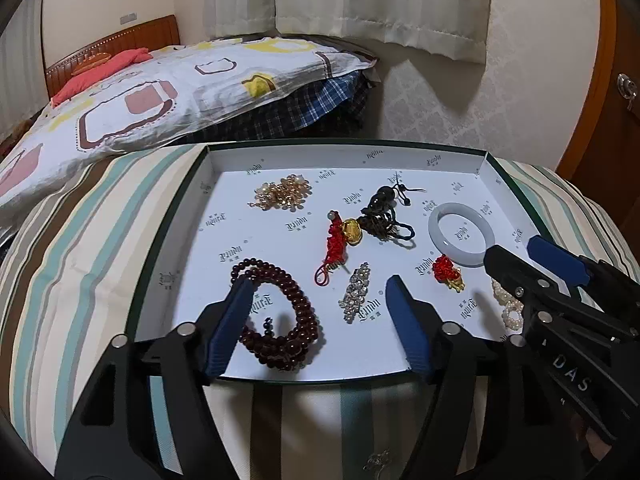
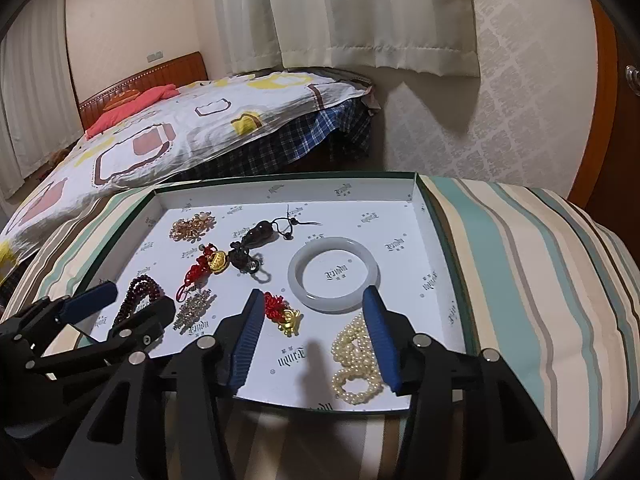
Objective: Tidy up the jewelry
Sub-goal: 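Withdraw both grippers from the box toward the last pieces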
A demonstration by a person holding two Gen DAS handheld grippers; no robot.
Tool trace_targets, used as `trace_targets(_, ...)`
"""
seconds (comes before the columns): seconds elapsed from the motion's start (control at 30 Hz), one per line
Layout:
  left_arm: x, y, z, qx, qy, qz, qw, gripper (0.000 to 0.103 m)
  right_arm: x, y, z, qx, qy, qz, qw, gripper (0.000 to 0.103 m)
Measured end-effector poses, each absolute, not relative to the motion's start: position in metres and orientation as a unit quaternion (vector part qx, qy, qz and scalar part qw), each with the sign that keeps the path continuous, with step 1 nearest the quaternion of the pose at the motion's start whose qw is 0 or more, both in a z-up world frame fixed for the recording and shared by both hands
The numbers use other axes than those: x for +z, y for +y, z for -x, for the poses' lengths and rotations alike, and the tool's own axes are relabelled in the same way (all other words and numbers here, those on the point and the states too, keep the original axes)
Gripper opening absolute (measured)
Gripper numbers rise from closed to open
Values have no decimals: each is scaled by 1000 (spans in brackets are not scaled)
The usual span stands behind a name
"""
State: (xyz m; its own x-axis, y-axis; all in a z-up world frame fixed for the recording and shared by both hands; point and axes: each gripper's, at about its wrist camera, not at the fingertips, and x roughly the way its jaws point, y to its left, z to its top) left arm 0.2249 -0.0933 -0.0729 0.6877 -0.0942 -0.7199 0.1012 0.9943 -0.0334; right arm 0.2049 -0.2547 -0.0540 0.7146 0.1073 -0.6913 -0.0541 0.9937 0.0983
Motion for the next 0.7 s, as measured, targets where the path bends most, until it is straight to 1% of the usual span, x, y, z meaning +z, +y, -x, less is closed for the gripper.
trace_targets(0.17, -67, -92, -217, -52, 386, -9, 921, 71, -48, -257, -198, 41, 369, -35, 928, 56)
trace_targets(0.23, -65, -91, -213, -51, 382, -10, 923, 74, -45, -259, -194, 40, 366, -33, 929, 58)
trace_targets(0.3, -62, -88, -205, -50, 378, -8, 924, 75, -41, -260, -187, 37, 361, -27, 931, 61)
trace_targets(0.7, -58, -74, -156, -47, 357, 8, 933, 75, -42, -280, -142, 12, 364, -21, 931, 64)
